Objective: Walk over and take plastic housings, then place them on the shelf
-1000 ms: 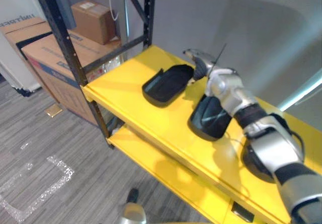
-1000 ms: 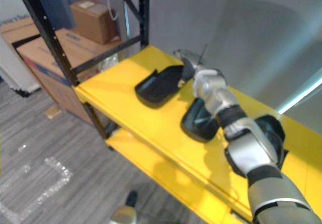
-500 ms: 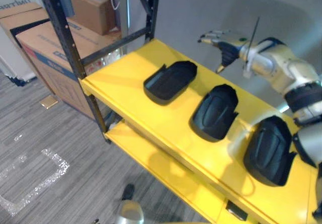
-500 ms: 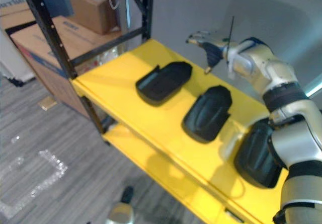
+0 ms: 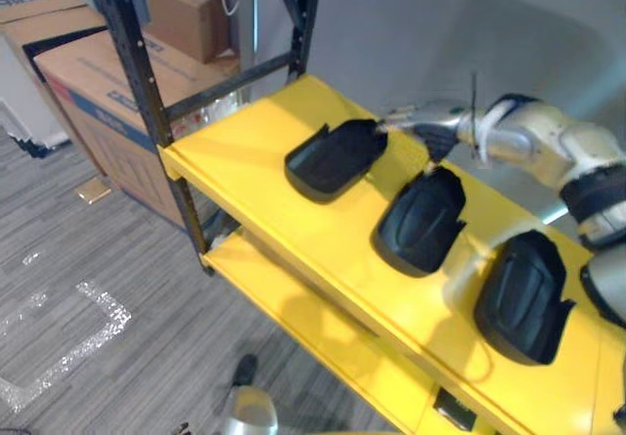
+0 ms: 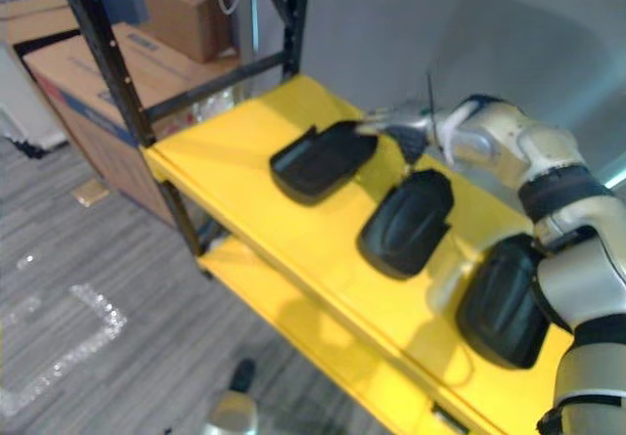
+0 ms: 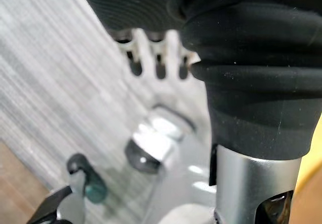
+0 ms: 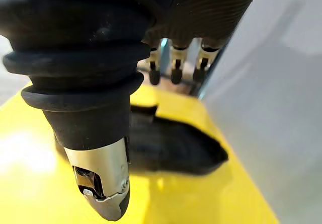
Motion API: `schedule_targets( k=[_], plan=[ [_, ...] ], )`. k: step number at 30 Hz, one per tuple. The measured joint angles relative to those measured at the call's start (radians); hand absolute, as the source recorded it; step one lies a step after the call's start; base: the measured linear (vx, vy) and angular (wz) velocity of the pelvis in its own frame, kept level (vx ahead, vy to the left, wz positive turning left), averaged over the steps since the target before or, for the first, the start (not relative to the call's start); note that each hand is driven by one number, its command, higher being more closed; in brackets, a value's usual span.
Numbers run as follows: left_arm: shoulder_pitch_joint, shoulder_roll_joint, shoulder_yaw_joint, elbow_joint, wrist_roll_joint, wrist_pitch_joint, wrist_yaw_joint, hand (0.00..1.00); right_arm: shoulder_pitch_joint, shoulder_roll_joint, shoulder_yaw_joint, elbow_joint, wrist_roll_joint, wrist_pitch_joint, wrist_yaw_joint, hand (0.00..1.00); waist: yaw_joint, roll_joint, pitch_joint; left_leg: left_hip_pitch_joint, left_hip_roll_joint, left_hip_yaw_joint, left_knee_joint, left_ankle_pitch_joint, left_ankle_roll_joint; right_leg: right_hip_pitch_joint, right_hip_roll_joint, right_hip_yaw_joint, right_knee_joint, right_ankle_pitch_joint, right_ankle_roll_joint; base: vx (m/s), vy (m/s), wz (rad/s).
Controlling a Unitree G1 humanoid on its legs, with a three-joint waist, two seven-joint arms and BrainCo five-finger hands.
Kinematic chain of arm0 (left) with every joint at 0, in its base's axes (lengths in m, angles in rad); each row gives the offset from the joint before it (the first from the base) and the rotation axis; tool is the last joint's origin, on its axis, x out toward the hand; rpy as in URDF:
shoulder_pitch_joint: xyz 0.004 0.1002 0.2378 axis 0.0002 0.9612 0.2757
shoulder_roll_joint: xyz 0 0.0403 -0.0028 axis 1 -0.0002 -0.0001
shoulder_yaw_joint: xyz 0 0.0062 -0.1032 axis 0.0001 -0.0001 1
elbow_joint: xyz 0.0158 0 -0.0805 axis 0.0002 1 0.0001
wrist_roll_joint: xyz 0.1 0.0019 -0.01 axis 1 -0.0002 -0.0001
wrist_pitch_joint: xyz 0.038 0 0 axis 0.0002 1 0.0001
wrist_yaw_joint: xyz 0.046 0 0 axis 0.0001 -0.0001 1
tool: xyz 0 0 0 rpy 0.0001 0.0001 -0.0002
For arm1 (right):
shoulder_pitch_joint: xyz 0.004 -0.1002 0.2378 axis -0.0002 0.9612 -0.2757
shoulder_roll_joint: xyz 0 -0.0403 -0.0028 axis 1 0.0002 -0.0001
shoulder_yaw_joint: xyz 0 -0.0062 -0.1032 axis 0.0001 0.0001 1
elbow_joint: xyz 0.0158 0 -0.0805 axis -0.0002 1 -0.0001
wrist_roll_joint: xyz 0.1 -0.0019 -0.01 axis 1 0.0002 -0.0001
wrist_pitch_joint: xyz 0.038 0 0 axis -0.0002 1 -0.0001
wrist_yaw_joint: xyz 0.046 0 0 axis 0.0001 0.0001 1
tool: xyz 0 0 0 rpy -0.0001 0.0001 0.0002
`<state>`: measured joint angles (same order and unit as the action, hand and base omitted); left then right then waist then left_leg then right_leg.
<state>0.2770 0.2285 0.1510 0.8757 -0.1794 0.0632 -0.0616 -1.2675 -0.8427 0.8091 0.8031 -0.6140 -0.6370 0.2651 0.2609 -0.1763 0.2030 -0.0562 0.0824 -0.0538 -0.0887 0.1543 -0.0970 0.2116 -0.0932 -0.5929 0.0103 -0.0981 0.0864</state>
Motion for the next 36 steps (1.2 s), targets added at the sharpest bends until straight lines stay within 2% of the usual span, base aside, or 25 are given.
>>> schedule_targets(
  k=[7, 10, 15, 21, 24, 33, 36],
  plan=[
    [0.000, 0.000, 0.000, -0.007, 0.022, -0.002, -0.012, 0.00, 0.052, -0.016, -0.001, 0.024, 0.003, -0.053, 0.022, 0.00, 0.006, 0.000, 0.000, -0.002, -0.009, -0.016, 0.000, 0.001, 0.001, -0.001, -0.013, -0.012, 0.023, -0.016, 0.006, 0.00, 0.003, 0.08],
    [0.001, 0.002, 0.000, -0.019, 0.032, -0.005, -0.022, 0.00, 0.104, -0.016, -0.001, 0.036, -0.005, -0.061, 0.020, 0.00, 0.011, 0.000, 0.001, -0.002, -0.009, -0.016, 0.000, 0.001, 0.001, -0.002, -0.015, -0.012, 0.030, -0.019, 0.006, 0.00, 0.000, 0.00],
    [0.001, 0.002, 0.000, -0.024, 0.032, -0.018, -0.029, 0.00, 0.120, -0.016, -0.002, 0.055, -0.033, -0.052, 0.017, 0.00, 0.012, 0.007, 0.008, -0.002, -0.009, -0.015, 0.000, 0.001, 0.001, -0.005, -0.014, -0.011, 0.035, -0.022, 0.005, -0.02, 0.001, -0.01],
    [0.001, 0.002, 0.001, -0.041, 0.031, -0.020, -0.030, 0.00, 0.137, -0.016, -0.007, 0.083, -0.070, -0.012, 0.017, 0.00, 0.029, 0.008, 0.014, -0.013, -0.008, -0.016, 0.000, 0.003, 0.001, -0.019, -0.015, -0.011, 0.044, -0.025, 0.001, -0.01, 0.000, 0.00],
    [0.001, 0.001, 0.001, -0.045, 0.031, -0.020, -0.030, 0.00, 0.147, -0.015, -0.025, 0.089, -0.109, -0.011, 0.013, 0.00, 0.035, 0.009, 0.019, -0.013, -0.009, -0.016, 0.000, 0.003, 0.001, -0.018, -0.016, -0.011, 0.045, -0.025, 0.001, 0.00, 0.000, 0.00],
    [0.001, 0.001, 0.003, -0.071, 0.029, -0.033, -0.030, 0.00, 0.162, -0.015, -0.063, 0.124, -0.198, -0.010, -0.050, 0.00, 0.046, 0.015, 0.067, -0.014, -0.008, -0.017, 0.000, 0.008, 0.004, -0.022, -0.017, -0.011, 0.055, -0.027, -0.001, -0.02, 0.002, 0.00],
    [0.001, 0.001, 0.004, -0.076, 0.028, -0.037, -0.030, 0.00, 0.174, -0.015, -0.063, 0.130, -0.198, 0.014, -0.048, 0.00, 0.056, 0.015, 0.068, -0.016, -0.010, -0.019, 0.000, 0.008, 0.004, -0.024, -0.018, -0.012, 0.055, -0.027, -0.001, 0.00, 0.000, 0.00]
  ],
)
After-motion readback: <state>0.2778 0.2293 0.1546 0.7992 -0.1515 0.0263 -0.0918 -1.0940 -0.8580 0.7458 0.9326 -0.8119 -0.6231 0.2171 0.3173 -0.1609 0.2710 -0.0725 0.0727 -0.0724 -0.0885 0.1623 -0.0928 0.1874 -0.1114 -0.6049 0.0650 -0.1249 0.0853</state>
